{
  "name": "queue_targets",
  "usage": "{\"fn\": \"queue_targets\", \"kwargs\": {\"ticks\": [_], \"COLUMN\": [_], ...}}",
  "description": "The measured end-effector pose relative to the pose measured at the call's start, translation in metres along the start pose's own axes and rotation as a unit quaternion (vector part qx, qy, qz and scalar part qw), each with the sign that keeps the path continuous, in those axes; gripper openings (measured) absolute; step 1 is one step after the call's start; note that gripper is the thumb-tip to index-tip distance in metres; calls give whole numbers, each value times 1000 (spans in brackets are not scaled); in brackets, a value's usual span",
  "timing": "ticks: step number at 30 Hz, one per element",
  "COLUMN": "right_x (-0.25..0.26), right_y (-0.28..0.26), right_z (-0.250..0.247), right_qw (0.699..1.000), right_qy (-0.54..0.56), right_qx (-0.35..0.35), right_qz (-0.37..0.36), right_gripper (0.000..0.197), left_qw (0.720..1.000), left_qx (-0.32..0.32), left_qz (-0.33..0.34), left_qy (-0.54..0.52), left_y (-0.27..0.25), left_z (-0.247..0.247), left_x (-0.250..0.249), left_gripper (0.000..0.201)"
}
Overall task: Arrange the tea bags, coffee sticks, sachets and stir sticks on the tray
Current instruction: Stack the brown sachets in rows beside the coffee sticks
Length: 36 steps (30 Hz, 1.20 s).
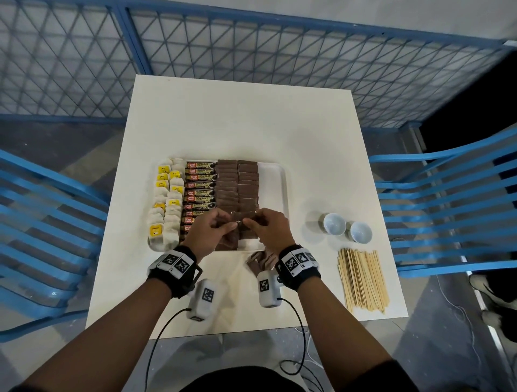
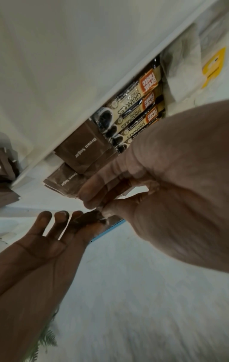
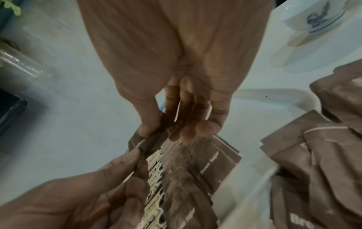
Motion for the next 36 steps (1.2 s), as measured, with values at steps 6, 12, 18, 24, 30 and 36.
{"fn": "queue_targets", "kwargs": {"ticks": [6, 12, 18, 24, 30, 36], "right_x": [-10, -36, -44, -42, -34, -39], "right_y": [1, -6, -9, -11, -14, -24], "right_z": [-7, -9, 6, 5, -4, -58], "right_qw": [999, 991, 973, 968, 985, 986], "right_qy": [-23, -130, -225, -236, -148, -71], "right_qx": [-25, -11, -24, -56, -75, -148], "right_qz": [8, 38, 41, 65, 45, 13], "right_gripper": [22, 14, 25, 35, 36, 8], "left_qw": [997, 988, 984, 984, 975, 942], "left_qx": [-7, -16, -8, 0, 25, 89], "left_qz": [13, 27, 24, 33, 93, 168], "left_qy": [71, 151, 179, 175, 203, 275], "left_y": [-2, -5, -12, -14, -16, -23], "left_z": [-7, -17, -19, -16, -7, 27], "left_x": [10, 22, 27, 26, 17, 10], "left_gripper": [7, 9, 8, 8, 8, 2]}}
Point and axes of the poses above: each hand's wrist, its own y-axis towards the middle knuckle, its own z-axis out of the palm, x = y × z, the point moved 6 cm from there along y, towards the middle knuckle, and after that the axes turned 12 degrees about -x, right-handed, at the moved point
